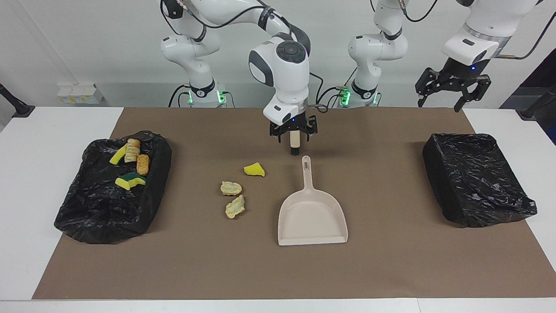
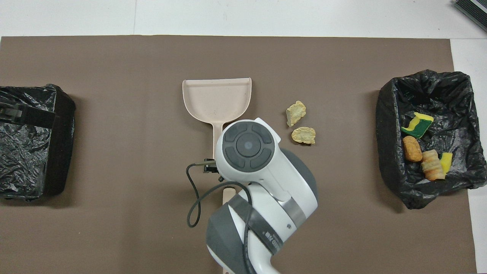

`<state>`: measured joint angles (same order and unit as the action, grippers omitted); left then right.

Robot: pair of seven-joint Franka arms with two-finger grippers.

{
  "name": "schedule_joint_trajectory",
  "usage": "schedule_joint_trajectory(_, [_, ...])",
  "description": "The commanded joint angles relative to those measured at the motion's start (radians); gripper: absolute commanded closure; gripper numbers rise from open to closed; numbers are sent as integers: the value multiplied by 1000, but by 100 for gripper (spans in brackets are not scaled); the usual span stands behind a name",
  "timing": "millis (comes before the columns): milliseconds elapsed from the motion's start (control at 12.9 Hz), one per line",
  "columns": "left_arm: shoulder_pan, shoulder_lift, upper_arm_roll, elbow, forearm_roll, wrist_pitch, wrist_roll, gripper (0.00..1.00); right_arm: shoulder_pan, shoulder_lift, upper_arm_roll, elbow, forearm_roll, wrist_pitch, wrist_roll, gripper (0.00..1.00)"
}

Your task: Sweep and dump trash in bin

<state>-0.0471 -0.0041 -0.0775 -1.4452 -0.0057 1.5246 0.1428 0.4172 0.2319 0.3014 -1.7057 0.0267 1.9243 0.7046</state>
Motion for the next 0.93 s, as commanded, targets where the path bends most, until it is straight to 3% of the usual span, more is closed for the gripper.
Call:
schedule_joint_trajectory(0, [-29, -1, -13, -33, -11, 55, -20, 0, 37, -144, -1, -234, 91, 71, 18, 0])
schedule_joint_trajectory(233, [-117, 47, -16, -93, -16, 199, -80, 0, 127, -170, -2, -386, 128, 159, 84, 0])
schedule_joint_trajectory(466, [-220, 61, -14, -199, -14, 336, -197, 0, 208, -189, -1, -535, 156, 321, 137, 0])
schedule_joint_trajectory(699, [-316, 78, -14, -332, -14, 468, -279, 0, 248, -216, -2, -566, 225, 318, 138, 0])
schedule_joint_trajectory(854, [-387, 137, -13, -354, -1, 535, -371, 0, 253, -232, -1, -586, 229, 312, 136, 0])
